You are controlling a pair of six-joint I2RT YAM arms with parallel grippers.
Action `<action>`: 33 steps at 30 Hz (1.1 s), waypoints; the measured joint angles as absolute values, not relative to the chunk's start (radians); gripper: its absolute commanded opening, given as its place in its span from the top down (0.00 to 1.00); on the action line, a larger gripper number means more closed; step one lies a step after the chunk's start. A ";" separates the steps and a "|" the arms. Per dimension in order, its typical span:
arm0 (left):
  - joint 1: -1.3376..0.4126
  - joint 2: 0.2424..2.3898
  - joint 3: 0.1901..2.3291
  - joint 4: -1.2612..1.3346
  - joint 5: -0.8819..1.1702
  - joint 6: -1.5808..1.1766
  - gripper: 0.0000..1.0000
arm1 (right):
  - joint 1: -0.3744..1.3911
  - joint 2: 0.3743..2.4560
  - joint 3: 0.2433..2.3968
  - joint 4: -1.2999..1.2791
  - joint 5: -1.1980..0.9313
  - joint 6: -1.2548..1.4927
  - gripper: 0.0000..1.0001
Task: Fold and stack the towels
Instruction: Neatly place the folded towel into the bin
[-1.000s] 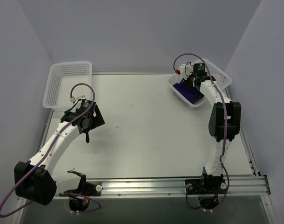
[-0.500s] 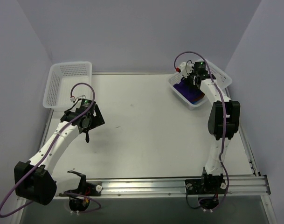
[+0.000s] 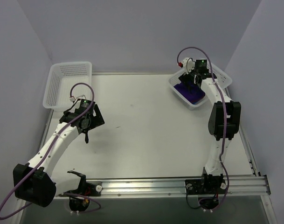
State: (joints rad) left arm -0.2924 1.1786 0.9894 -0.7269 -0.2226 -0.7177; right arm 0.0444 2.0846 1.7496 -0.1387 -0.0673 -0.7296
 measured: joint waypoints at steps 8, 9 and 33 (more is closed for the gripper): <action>-0.292 1.177 0.989 -0.727 -0.209 -0.718 0.06 | 0.041 2.061 1.750 -0.210 -0.170 -0.684 0.00; -0.292 1.177 0.989 -0.727 -0.208 -0.718 0.06 | 0.040 2.061 1.750 -0.221 -0.190 -0.681 0.00; -0.292 1.180 0.989 -0.727 -0.207 -0.717 0.06 | 0.040 2.237 1.821 -0.252 -0.282 -0.639 0.00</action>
State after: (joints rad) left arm -0.2920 1.1801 0.9894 -0.7269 -0.2073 -0.7174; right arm 0.0399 2.2372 1.8214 -0.2516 -0.2817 -0.6388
